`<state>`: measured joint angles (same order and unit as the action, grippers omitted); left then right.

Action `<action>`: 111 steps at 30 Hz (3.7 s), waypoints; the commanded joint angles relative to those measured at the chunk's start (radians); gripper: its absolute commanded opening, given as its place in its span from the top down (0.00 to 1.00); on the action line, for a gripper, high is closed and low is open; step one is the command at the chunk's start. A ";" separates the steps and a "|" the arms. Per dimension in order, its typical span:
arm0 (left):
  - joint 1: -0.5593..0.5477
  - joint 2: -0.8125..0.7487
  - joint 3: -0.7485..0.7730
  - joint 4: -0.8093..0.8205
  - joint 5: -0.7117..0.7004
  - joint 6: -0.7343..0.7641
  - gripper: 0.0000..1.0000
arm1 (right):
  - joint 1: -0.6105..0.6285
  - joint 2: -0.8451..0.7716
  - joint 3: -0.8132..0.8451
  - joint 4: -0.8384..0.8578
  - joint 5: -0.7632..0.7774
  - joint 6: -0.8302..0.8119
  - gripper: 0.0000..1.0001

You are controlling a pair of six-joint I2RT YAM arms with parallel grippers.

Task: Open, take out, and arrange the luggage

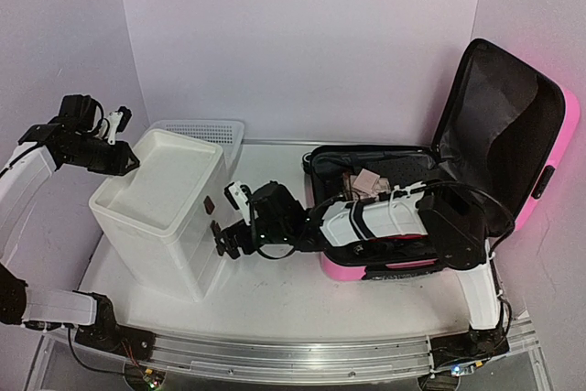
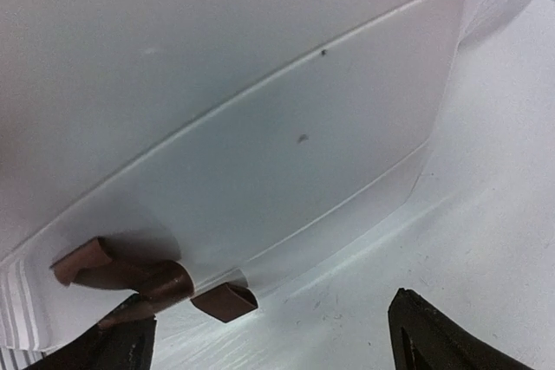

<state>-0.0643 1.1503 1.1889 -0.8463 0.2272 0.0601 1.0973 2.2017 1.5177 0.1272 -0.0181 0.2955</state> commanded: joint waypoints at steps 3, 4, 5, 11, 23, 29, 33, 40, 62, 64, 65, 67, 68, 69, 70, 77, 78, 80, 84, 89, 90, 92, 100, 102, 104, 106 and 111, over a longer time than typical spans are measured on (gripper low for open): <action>-0.031 0.049 -0.089 -0.113 0.272 -0.104 1.00 | 0.003 -0.223 -0.176 0.164 -0.132 -0.330 0.02; -0.030 0.050 -0.089 -0.113 0.281 -0.105 1.00 | -0.006 -0.247 -0.193 0.166 -0.175 -0.384 0.02; -0.031 0.049 -0.088 -0.113 0.290 -0.106 1.00 | -0.017 -0.266 -0.201 0.166 -0.201 -0.415 0.02; -0.030 0.050 -0.098 -0.113 0.351 -0.132 1.00 | -0.040 -0.250 -0.116 0.153 -0.338 -0.404 0.07; -0.030 0.039 -0.107 -0.115 0.368 -0.143 1.00 | -0.038 -0.125 0.007 0.251 -0.392 -0.270 0.35; -0.031 0.032 -0.112 -0.115 0.367 -0.144 1.00 | -0.009 -0.090 0.037 0.263 -0.331 -0.234 0.57; -0.030 0.023 -0.112 -0.115 0.352 -0.146 1.00 | 0.006 -0.099 0.024 0.271 -0.272 -0.216 0.73; -0.030 0.023 -0.114 -0.115 0.324 -0.160 1.00 | 0.009 -0.247 -0.116 0.265 -0.234 -0.207 0.89; -0.031 0.055 -0.093 -0.115 0.241 -0.163 1.00 | 0.009 -0.671 -0.442 -0.142 -0.216 -0.159 1.00; -0.031 0.060 -0.089 -0.115 0.238 -0.161 1.00 | 0.008 -0.716 -0.460 -0.202 -0.196 -0.159 1.00; -0.030 0.065 -0.088 -0.115 0.237 -0.159 1.00 | 0.009 -0.734 -0.465 -0.226 -0.186 -0.156 1.00; -0.031 0.069 -0.088 -0.115 0.239 -0.158 1.00 | 0.009 -0.768 -0.467 -0.270 -0.180 -0.152 1.00; -0.030 0.070 -0.089 -0.115 0.240 -0.158 1.00 | 0.009 -0.779 -0.466 -0.288 -0.180 -0.149 1.00; -0.030 0.069 -0.090 -0.114 0.243 -0.158 1.00 | 0.008 -0.788 -0.467 -0.305 -0.180 -0.146 1.00; -0.031 0.069 -0.090 -0.114 0.243 -0.158 1.00 | 0.009 -0.795 -0.468 -0.318 -0.180 -0.144 1.00; -0.031 0.062 -0.093 -0.114 0.243 -0.159 1.00 | 0.009 -0.803 -0.422 -0.401 -0.120 -0.102 0.88; -0.030 0.062 -0.093 -0.114 0.244 -0.158 1.00 | 0.009 -0.807 -0.420 -0.412 -0.105 -0.090 0.78; -0.031 0.059 -0.090 -0.115 0.245 -0.156 1.00 | 0.009 -0.821 -0.406 -0.485 -0.053 -0.064 0.55; -0.031 0.053 -0.091 -0.115 0.249 -0.155 1.00 | 0.008 -0.849 -0.330 -0.710 0.096 -0.023 0.20; -0.030 0.053 -0.093 -0.115 0.257 -0.154 1.00 | -0.095 -0.893 -0.287 -0.926 0.309 0.094 0.02; -0.031 0.055 -0.092 -0.114 0.258 -0.152 1.00 | -0.169 -0.890 -0.277 -0.958 0.296 0.126 0.02; -0.030 0.058 -0.092 -0.113 0.264 -0.151 1.00 | -0.280 -0.873 -0.259 -0.993 0.248 0.177 0.02; -0.030 0.054 -0.095 -0.113 0.275 -0.148 1.00 | -0.531 -0.615 -0.035 -1.007 0.160 0.368 0.02; -0.030 0.047 -0.095 -0.113 0.275 -0.146 1.00 | -0.531 -0.534 0.040 -1.024 0.169 0.459 0.02; -0.030 0.045 -0.096 -0.114 0.278 -0.145 1.00 | -0.531 -0.465 0.120 -1.052 0.194 0.528 0.02; -0.030 0.046 -0.097 -0.113 0.282 -0.143 1.00 | -0.531 -0.392 0.185 -1.095 0.254 0.602 0.02; -0.030 0.048 -0.099 -0.113 0.286 -0.138 1.00 | -0.530 -0.266 0.275 -1.142 0.319 0.709 0.02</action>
<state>-0.0925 1.1473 1.1831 -0.8459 0.3500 0.0444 0.5636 1.8782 1.7107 -0.9520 0.2153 0.8623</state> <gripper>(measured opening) 0.174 0.983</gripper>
